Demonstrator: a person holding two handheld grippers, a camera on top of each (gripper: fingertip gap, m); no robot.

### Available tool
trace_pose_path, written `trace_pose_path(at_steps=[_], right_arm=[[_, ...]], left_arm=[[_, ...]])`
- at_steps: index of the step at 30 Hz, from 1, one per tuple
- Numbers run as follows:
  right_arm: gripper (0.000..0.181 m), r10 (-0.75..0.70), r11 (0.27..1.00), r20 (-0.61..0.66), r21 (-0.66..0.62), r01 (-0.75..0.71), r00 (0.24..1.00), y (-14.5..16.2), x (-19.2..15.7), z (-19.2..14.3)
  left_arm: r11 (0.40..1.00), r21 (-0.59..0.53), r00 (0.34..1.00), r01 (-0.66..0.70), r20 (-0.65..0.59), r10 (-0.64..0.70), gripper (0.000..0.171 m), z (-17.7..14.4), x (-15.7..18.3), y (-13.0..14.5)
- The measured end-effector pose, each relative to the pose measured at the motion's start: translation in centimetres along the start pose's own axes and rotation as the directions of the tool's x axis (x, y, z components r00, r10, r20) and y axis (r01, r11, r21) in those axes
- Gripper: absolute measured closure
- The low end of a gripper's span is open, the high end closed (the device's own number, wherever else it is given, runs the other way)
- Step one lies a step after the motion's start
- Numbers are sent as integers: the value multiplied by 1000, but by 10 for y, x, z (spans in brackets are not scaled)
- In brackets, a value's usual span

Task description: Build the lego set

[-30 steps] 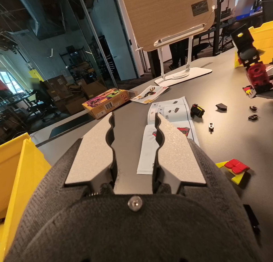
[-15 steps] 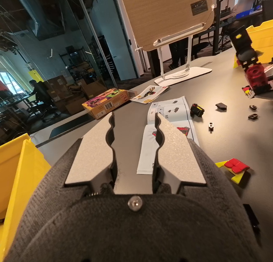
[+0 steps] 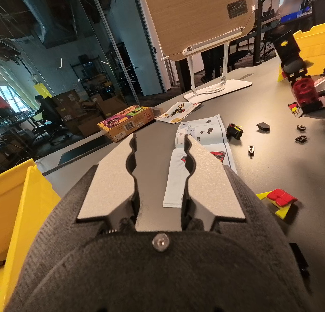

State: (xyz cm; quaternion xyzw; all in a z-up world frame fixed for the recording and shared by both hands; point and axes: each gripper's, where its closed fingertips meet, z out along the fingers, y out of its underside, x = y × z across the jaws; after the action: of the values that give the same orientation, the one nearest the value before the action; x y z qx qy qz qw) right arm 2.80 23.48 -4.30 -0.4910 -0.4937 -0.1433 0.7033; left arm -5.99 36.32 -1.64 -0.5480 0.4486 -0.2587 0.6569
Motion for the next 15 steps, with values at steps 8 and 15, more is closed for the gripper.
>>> trace_pose_path(at_steps=[8,15], right_arm=[[170,-9,1000,4,-3,9,1000,0,-1,1],[170,-17,1000,4,-5,17,1000,1,-2,1]], left_arm=[[1000,1,1000,-2,0,2,118,0,0,0],[1000,3,1000,0,4,0,118,0,0,-1]])
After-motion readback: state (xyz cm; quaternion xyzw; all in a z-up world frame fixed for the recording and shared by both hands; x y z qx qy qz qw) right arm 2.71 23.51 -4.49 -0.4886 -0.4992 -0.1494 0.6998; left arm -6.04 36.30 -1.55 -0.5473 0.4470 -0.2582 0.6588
